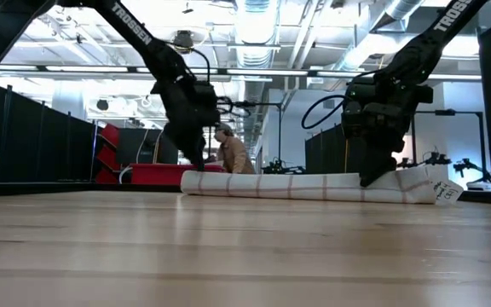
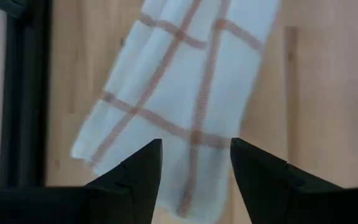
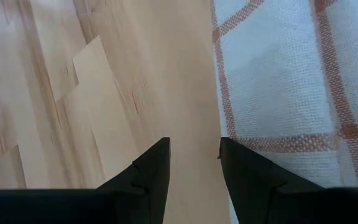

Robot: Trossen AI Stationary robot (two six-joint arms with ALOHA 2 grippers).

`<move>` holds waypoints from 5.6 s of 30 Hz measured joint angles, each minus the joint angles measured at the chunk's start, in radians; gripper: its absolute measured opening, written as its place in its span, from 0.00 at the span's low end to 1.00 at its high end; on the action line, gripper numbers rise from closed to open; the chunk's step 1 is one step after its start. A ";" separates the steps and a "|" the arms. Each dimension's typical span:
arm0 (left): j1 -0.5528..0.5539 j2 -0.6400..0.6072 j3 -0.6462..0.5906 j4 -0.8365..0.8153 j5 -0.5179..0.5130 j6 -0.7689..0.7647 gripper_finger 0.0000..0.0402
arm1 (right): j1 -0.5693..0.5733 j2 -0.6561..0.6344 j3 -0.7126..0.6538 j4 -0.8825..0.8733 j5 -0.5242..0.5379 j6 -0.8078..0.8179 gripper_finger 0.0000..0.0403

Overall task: Roll towel
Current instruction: Roll the white checkered towel

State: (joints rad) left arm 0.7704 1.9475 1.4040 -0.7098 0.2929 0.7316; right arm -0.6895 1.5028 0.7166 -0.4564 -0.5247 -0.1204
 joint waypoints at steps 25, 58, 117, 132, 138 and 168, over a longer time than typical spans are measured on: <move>-0.018 0.035 0.002 0.045 -0.038 -0.068 0.44 | -0.014 0.076 -0.014 0.033 0.146 0.023 0.32; -0.018 0.077 0.072 0.216 -0.041 0.073 0.00 | 0.029 0.067 -0.018 0.029 0.127 0.007 0.32; 0.076 0.253 0.435 -0.151 -0.010 0.002 0.37 | 0.028 0.068 -0.019 -0.018 0.077 0.007 0.32; 0.080 0.249 0.435 -0.108 0.007 0.022 0.02 | 0.028 0.068 -0.019 -0.016 0.077 0.008 0.32; 0.040 0.249 0.435 -0.133 0.000 0.112 0.09 | 0.028 0.068 -0.019 -0.016 0.077 0.015 0.32; -0.019 0.297 0.413 -0.124 -0.169 0.224 0.37 | 0.028 0.068 -0.019 -0.038 0.048 -0.004 0.32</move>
State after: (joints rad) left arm 0.7509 2.2443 1.8166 -0.8341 0.1235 0.9557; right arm -0.6613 1.5711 0.6971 -0.4942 -0.4763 -0.1242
